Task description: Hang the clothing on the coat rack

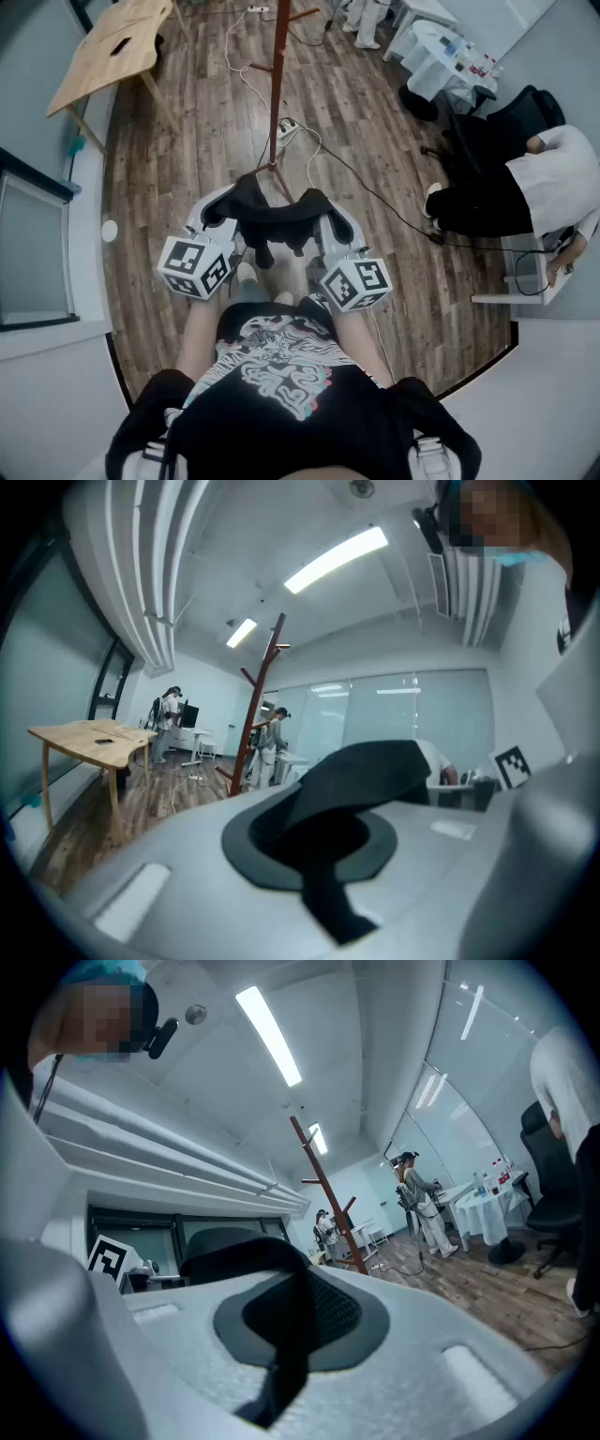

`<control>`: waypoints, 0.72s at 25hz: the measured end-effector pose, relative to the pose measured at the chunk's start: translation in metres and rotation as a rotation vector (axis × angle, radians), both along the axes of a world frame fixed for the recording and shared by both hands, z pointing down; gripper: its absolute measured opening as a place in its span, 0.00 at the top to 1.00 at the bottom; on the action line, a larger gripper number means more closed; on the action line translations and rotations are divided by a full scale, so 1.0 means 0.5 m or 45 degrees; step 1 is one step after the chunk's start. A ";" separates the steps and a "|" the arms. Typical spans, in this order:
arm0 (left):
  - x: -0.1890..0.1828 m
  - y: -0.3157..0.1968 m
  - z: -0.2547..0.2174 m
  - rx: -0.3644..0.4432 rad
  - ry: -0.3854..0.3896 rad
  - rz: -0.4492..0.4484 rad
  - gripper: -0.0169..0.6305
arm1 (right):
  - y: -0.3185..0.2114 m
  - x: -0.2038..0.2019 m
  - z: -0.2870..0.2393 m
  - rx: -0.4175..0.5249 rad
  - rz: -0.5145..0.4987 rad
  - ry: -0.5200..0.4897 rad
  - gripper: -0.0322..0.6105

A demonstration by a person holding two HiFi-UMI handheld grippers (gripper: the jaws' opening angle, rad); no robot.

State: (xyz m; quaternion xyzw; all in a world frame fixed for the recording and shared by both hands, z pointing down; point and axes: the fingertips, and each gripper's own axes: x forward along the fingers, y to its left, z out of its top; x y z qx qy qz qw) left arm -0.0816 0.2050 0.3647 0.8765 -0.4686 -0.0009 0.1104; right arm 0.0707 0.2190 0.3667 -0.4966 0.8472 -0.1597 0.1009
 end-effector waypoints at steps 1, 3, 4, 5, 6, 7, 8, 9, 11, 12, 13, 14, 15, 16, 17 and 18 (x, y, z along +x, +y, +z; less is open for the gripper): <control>0.003 0.004 0.001 0.000 0.005 0.000 0.96 | 0.004 0.002 0.000 0.008 -0.003 0.009 0.93; 0.008 0.010 0.001 0.005 0.001 -0.002 0.96 | 0.010 0.005 -0.002 0.022 -0.005 0.022 0.93; 0.009 0.013 -0.001 0.013 -0.015 -0.007 0.96 | 0.011 0.006 -0.003 0.027 -0.007 0.024 0.93; 0.009 0.015 -0.004 0.026 -0.042 -0.014 0.96 | 0.012 0.005 -0.005 0.028 -0.014 0.022 0.93; 0.009 0.016 -0.008 0.040 -0.073 -0.022 0.96 | 0.013 0.003 -0.005 0.025 -0.026 0.019 0.93; 0.010 0.018 -0.012 0.053 -0.097 -0.025 0.96 | 0.014 -0.001 -0.006 0.021 -0.042 0.019 0.93; 0.012 0.019 -0.015 0.060 -0.109 -0.025 0.96 | 0.015 -0.003 -0.005 0.019 -0.056 0.023 0.93; 0.015 0.020 -0.015 0.063 -0.114 -0.021 0.96 | 0.016 -0.004 -0.004 0.019 -0.063 0.031 0.93; 0.018 0.020 -0.015 0.069 -0.128 -0.015 0.96 | 0.016 -0.007 -0.001 0.025 -0.067 0.053 0.93; 0.018 0.018 -0.016 0.073 -0.140 -0.015 0.96 | 0.013 -0.008 0.000 0.030 -0.067 0.066 0.93; 0.017 0.014 -0.017 0.079 -0.152 -0.017 0.96 | 0.009 -0.009 -0.001 0.038 -0.067 0.080 0.93; 0.017 0.011 -0.019 0.083 -0.162 -0.020 0.96 | 0.005 -0.008 -0.003 0.045 -0.066 0.094 0.93; 0.019 0.009 -0.020 0.085 -0.171 -0.023 0.96 | 0.004 -0.005 -0.005 0.050 -0.064 0.106 0.93; 0.022 0.009 -0.018 0.086 -0.183 -0.024 0.96 | 0.005 0.000 -0.005 0.051 -0.060 0.115 0.93; 0.027 0.009 -0.016 0.085 -0.197 -0.022 0.96 | 0.007 0.007 -0.003 0.049 -0.056 0.121 0.93; 0.033 0.009 -0.015 0.087 -0.212 -0.017 0.96 | 0.008 0.013 -0.002 0.048 -0.053 0.124 0.93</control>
